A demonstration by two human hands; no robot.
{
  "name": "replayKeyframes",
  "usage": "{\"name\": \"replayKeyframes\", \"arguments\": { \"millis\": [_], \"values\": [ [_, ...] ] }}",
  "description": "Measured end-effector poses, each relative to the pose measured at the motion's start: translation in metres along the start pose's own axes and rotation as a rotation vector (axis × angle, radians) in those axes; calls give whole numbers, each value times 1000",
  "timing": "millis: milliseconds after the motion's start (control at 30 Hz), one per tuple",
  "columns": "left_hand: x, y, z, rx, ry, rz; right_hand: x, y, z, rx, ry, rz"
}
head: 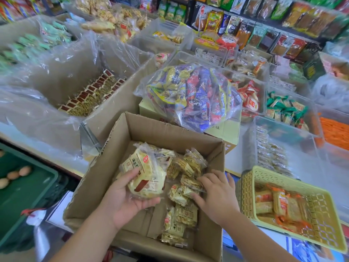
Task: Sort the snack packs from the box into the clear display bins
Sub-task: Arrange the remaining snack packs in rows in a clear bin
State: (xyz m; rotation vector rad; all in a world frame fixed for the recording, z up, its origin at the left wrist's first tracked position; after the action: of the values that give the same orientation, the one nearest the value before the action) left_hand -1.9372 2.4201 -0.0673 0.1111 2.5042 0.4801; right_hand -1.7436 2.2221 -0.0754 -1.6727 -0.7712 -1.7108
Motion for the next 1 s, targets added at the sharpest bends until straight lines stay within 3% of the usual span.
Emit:
{"name": "replayKeyframes", "arguments": {
  "millis": [67, 133, 233, 300, 433, 567, 667, 767, 1000],
  "values": [
    [-3, -13, -8, 56, -72, -23, 11, -7, -1, 33, 54, 102],
    [-8, -26, -14, 104, -176, -31, 24, -19, -5, 81, 111, 358],
    [-19, -43, -19, 95, -271, -24, 38, -34, -14, -33, -119, 954],
    [-25, -51, -20, 30, -240, -10, 39, -35, -17, -152, -241, 1149],
    [-23, -60, -19, -132, 82, -46, 29, -19, -6, -226, -281, 1036],
    [-1, -65, -33, -285, 266, -92, 3, -19, 13, 75, -474, 627],
    [18, -68, -49, -359, 313, -132, -20, -35, 17, 271, -677, 395],
    [35, -70, -62, -431, 331, -148, -42, -51, 4, 389, -868, 328],
    [56, -72, -65, -389, 266, -158, -74, -77, -22, 454, -1012, 313]
  ]
}}
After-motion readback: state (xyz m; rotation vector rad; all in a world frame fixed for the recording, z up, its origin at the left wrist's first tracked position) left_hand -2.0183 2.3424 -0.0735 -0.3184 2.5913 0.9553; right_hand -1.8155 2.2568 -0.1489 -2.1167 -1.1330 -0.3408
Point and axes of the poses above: each hand's wrist, its own z-axis towards the middle knuckle, its own x-axis out of the back of the hand, y = z × x, the point moved 1 cm from there along z, towards the middle knuckle, and after that the axes turned 12 degrees about y, right-handed, at the moved point
